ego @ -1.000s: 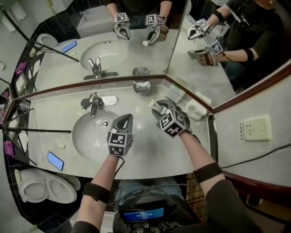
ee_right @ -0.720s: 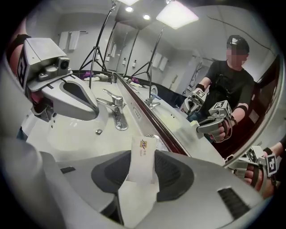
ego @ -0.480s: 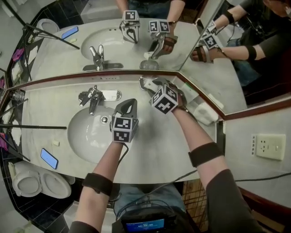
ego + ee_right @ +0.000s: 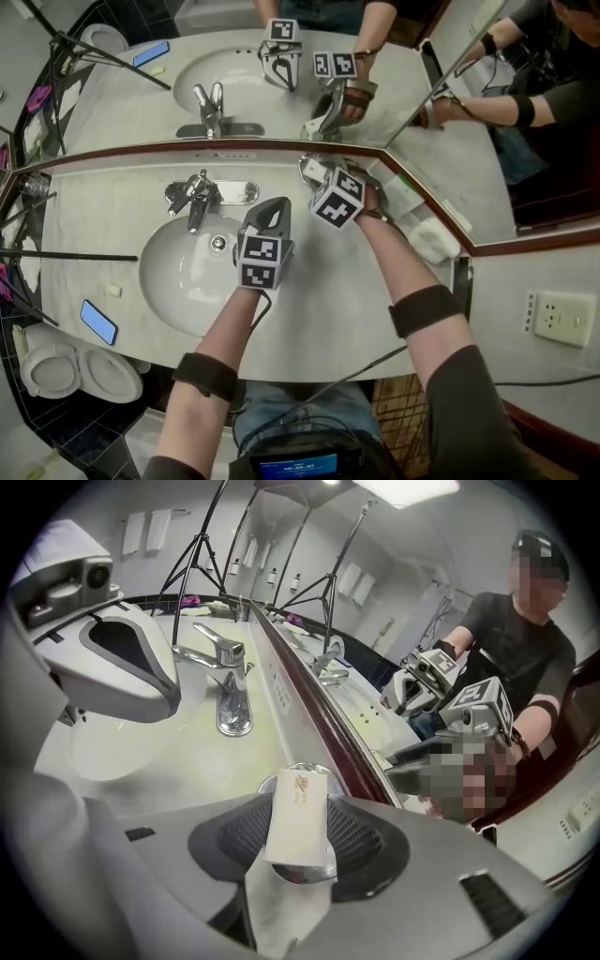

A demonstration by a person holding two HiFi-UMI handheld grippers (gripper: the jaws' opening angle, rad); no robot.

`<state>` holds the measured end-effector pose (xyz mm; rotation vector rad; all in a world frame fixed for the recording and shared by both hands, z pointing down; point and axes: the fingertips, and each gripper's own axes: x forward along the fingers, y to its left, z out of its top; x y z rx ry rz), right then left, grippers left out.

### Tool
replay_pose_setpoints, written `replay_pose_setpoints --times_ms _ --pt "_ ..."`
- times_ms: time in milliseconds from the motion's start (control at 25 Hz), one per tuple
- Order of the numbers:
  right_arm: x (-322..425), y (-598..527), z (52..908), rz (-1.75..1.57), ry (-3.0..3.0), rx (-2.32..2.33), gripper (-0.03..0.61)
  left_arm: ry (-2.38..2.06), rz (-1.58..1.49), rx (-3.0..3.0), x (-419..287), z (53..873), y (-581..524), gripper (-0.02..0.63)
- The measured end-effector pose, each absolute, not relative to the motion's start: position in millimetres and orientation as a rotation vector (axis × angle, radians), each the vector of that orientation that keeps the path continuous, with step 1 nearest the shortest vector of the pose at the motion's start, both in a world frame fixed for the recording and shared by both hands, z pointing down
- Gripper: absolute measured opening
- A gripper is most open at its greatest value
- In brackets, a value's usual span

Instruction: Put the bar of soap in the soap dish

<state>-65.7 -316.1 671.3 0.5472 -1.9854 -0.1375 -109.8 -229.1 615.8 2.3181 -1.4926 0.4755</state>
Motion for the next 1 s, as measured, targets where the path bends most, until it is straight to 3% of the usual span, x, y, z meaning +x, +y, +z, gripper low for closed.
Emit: replay_pose_setpoints --times_ms 160,560,840,1000 --pt "-62.8 -321.0 669.3 -0.130 -1.987 0.588 0.236 -1.487 0.471 2.318 -110.0 615.9 -227.5 0.002" --pt "-60.9 -304.7 646.5 -0.072 -2.046 0.616 0.225 -1.494 0.478 2.329 -113.4 600.0 -219.3 0.001" --pt "-31.5 -264.8 596.4 0.010 -2.141 0.758 0.029 -1.480 0.501 2.386 -105.9 555.6 -191.1 0.001" --pt "-11.1 -241.0 559.3 0.095 -2.230 0.860 0.018 -1.480 0.518 2.437 -101.6 525.6 -175.0 0.002"
